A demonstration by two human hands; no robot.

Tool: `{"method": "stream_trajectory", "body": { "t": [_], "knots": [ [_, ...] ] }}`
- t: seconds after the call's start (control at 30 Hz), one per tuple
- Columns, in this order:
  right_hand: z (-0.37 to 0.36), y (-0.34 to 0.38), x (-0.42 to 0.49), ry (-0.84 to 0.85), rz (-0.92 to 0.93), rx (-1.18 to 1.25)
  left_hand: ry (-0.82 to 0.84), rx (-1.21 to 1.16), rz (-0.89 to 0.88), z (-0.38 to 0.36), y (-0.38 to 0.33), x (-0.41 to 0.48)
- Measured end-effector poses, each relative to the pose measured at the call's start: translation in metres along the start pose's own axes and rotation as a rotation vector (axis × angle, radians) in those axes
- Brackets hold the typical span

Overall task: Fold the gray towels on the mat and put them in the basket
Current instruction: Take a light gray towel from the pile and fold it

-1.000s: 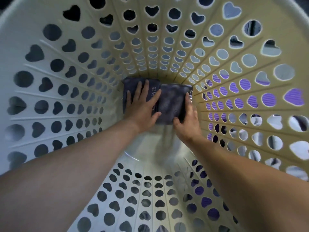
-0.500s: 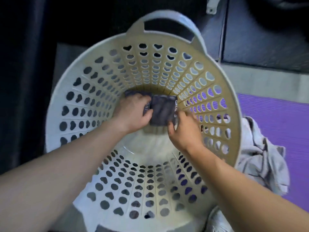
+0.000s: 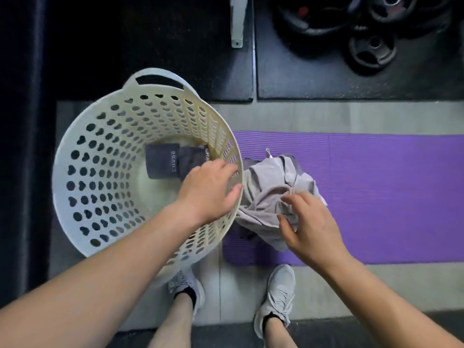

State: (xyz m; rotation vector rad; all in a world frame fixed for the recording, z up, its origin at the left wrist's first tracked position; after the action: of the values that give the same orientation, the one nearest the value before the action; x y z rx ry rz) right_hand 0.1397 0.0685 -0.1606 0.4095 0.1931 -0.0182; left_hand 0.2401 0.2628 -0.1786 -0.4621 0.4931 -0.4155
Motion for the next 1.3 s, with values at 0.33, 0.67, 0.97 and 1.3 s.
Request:
{"method": "stream_trajectory", "body": {
  "t": [0.33,0.67,0.97,1.3],
  "knots": [
    [-0.038,-0.137,-0.041,0.273,-0.098,-0.024,0.236,-0.148,0.223,-0.153,-0.062,0.016],
    [-0.122,-0.180,-0.012,0.362,-0.136,0.152,0.208,-0.493,0.517,-0.243,-0.027,0.041],
    [-0.130,-0.175,-0.002,0.193,-0.169,0.177,-0.035,-0.357,0.458,-0.238,-0.027,0.042],
    [-0.040,-0.162,-0.036,0.059,-0.286,0.508,-0.130,-0.697,0.273,-0.168,-0.099,0.011]
  ]
}}
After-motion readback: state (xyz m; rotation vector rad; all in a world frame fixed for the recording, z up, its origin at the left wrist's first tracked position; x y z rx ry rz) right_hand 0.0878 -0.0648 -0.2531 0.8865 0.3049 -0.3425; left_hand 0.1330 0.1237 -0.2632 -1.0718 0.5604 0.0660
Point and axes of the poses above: each hand's wrist, its own x-axis towards the middle knuckle, its own z-axis out of the back of the hand, y = z × x, the point moved 6 cm from there along x, towards the middle knuckle, and after that the axes turned 5 degrees about -x, right-handed, at the moved point
